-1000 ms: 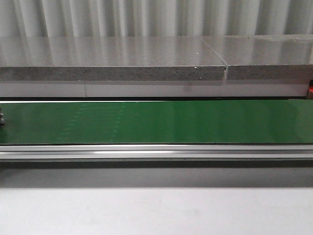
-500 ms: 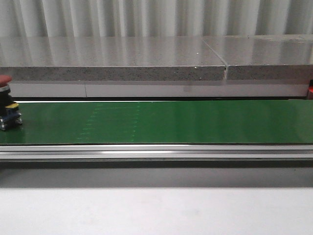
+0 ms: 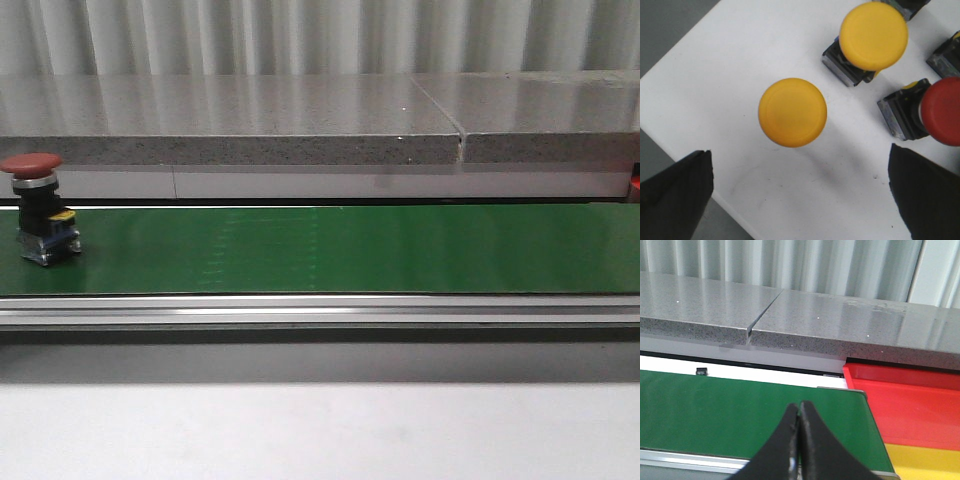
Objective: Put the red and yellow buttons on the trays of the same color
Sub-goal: 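Move the left gripper over a yellow push-button on the table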
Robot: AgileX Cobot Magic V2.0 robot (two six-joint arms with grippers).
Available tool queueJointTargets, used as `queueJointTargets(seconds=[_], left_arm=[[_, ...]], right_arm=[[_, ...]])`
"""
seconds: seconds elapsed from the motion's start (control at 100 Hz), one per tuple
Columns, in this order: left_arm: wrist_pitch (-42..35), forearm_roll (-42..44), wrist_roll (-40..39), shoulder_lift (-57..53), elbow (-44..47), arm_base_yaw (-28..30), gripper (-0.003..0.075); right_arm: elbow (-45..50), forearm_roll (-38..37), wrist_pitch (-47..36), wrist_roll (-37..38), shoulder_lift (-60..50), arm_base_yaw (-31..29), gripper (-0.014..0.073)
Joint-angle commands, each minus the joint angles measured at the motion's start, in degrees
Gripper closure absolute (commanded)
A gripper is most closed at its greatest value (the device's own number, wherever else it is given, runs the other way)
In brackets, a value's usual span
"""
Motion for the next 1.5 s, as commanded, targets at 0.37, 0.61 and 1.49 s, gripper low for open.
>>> queueJointTargets(seconds=[0.37,0.61,1.49], left_arm=[[-8.66,-0.04,-0.82,6.83,-3.18,0.08,0.0059],[-8.47,-0.04,-0.82,11.04,-6.06,0.08,0.006],[-3.97,-4.72,-0.87,-1.61,-6.87,-0.22,0.074]], right_arm=[[-0.33,0.0,-4.4,-0.13,-0.9,0.22,0.0662],[-0.33,0.0,-4.4,-0.13,-0.9,0.22,0.0662],[-0.33,0.0,-4.4,-0.13,-0.9,0.22,0.0662]])
